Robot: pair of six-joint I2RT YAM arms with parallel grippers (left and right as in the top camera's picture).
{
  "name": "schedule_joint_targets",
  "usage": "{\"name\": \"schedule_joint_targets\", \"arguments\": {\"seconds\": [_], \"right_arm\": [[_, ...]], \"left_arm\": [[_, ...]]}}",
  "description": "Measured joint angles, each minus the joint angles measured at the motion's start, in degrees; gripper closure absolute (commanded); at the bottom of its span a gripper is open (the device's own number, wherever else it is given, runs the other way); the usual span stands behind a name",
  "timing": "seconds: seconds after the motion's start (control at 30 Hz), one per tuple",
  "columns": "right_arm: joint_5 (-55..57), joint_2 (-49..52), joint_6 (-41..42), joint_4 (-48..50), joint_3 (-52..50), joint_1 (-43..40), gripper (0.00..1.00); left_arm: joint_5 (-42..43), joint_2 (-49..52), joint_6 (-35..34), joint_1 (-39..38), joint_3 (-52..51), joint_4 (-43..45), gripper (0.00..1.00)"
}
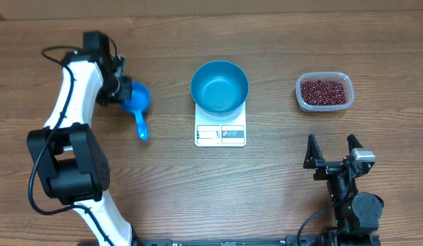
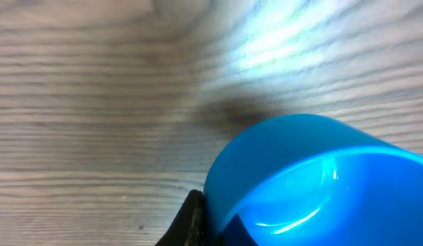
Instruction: Scoop item into bowl and weigh 150g on scale
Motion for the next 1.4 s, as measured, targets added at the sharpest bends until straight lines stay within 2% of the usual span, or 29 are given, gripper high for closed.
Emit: {"name": "schedule_joint_targets", "arguments": {"seconds": [0.23, 0.47, 0.77, 0.9, 1.13, 1.4], "right_arm": [[0.0, 0.0, 0.0, 0.0, 0.0, 0.0, 0.00], [0.0, 0.0, 0.0, 0.0, 0.0, 0.0, 0.00], [0.0, 0.0, 0.0, 0.0, 0.0, 0.0, 0.00], [0.0, 0.0, 0.0, 0.0, 0.0, 0.0, 0.00], [0.0, 0.0, 0.0, 0.0, 0.0, 0.0, 0.00], [0.0, 0.0, 0.0, 0.0, 0.0, 0.0, 0.00]], "left_arm": [[0.4, 0.0, -8.1, 0.0, 13.7, -10.7, 0.96], [0.9, 0.0, -21.4, 0.0, 24.0, -22.9, 0.96], [10.6, 0.0, -32.9, 0.0, 26.2, -29.5, 0.96], [11.9, 0.0, -38.4, -1.1, 26.2, -30.1, 0.96], [9.9, 0.0, -48.7, -10.2, 26.2, -30.1, 0.96], [2.5, 0.0, -61.9, -24.4, 26.2, -28.2, 0.96]]}}
